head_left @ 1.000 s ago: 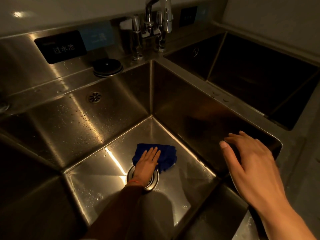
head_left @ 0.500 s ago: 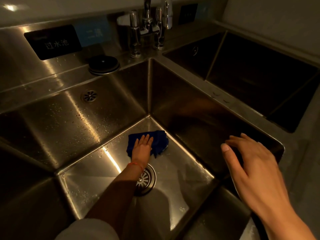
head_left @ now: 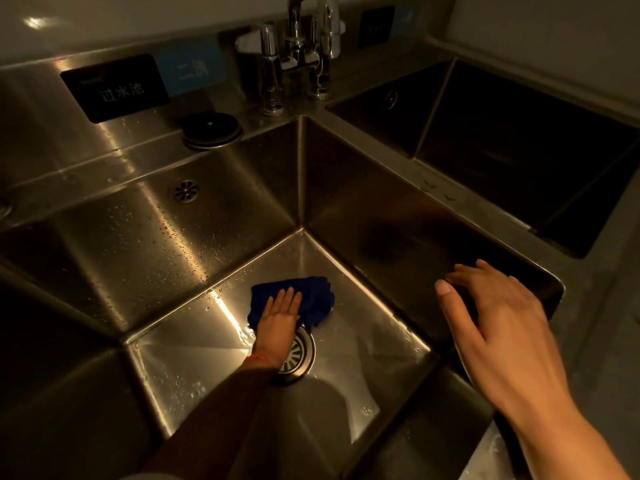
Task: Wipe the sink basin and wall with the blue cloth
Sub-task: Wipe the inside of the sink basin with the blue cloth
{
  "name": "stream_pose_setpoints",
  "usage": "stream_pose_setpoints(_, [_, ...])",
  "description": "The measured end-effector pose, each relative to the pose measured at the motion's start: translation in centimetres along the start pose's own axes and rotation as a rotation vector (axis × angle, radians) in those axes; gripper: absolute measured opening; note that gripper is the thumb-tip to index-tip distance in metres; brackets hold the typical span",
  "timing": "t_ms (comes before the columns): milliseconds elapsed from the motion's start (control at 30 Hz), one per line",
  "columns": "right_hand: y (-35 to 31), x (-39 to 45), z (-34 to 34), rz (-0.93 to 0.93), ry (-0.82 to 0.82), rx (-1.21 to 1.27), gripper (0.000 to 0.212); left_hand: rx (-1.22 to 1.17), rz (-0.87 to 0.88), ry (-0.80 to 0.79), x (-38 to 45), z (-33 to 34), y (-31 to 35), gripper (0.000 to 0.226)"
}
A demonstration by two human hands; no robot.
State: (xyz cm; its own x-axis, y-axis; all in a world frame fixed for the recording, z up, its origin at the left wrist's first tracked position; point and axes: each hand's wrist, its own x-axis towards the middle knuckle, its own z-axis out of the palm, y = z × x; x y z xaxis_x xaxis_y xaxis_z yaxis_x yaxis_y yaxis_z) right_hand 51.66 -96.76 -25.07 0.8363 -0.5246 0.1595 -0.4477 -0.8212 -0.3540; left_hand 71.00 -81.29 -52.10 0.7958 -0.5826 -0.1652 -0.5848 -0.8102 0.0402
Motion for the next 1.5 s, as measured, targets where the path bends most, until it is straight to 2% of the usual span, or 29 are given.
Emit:
stream_pose_setpoints(367, [0.4,0.0,0.3,-0.018,0.009,-0.018,0.051,0.024,-0.034,-0.001,3.9,-1.6,0.3,0.061])
stream_pose_setpoints(700, [0.4,0.1,0.4,-0.024,0.017,0.006,0.056,-0.115,-0.157,0.031,8.4,-3.0,0.1,0.057])
stream_pose_setpoints(1500, [0.3,0.0,0.1,-0.017,-0.008,-0.006,0.054,-0.073,-0.327,0.027,2.8,-2.3,-1.3,0.056])
